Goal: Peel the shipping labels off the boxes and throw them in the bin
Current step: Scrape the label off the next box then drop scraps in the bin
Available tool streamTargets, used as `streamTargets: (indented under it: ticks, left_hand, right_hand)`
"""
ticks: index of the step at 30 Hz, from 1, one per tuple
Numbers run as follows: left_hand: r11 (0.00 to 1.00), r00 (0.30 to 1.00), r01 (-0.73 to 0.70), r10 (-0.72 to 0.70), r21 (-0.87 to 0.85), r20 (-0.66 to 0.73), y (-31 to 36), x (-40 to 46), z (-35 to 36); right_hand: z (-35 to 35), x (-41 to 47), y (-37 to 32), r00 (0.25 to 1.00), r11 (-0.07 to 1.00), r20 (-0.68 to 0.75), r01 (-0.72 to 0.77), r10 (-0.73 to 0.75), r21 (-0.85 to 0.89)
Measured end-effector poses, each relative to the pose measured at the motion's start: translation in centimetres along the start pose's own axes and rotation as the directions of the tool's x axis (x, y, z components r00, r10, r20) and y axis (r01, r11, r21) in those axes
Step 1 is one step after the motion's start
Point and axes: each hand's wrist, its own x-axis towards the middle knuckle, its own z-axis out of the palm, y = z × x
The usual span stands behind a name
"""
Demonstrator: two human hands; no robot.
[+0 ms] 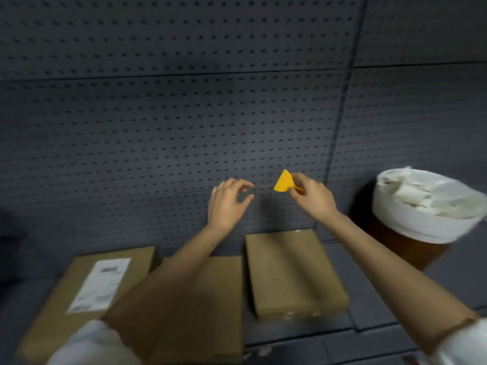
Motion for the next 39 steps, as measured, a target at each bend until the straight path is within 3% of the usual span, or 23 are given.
streamTargets:
  ticks: [7,11,19,23,29,35,39]
  left_hand:
    - [0.961,0.981,0.193,-0.194,0.197,-0.013,-14.9,-10.4,-12.6]
    - [0.910,0.938,0.342,-0.345,0.233,-0.029,-20.7,-16.6,-17.0]
    - [0.794,0.840,0.532,-0.540,0.294,-0.062,-28.1,-23.0,-19.3]
    - [0.768,0.804,0.575,-0.594,0.281,-0.022,-29.7,-23.2,-19.1]
    - [0.819,0.775,0.568,-0.565,0.080,0.282,-33.0,-21.7,-18.2]
    - [0.929,0.843,0.287,-0.361,0.234,0.399,-39.3,-19.5,-15.9]
    - [0.946,0.890,0.167,-0.266,0.277,0.371,-41.4,-18.2,-13.7]
  right_hand:
    - [13.7,-3.5,-13.7,0.967,0.991,0.234,0.081,-0.104,0.109]
    - [19.8,-6.5,-19.0,0.906,0.982,0.384,0.142,-0.181,0.128]
    - [26.9,-7.3,-24.4,0.769,0.956,0.575,0.278,-0.280,0.093]
    - [29.7,-7.3,-25.4,0.721,0.962,0.638,0.237,-0.268,0.136]
    - [32.7,-7.5,-26.4,0.665,0.989,0.733,0.126,-0.141,0.077]
    - [34.8,-7.5,-27.3,0.750,1.000,0.661,-0.004,0.008,-0.008]
    - [36.4,-8.5,-27.3,0.780,0.986,0.608,-0.165,0.146,-0.026]
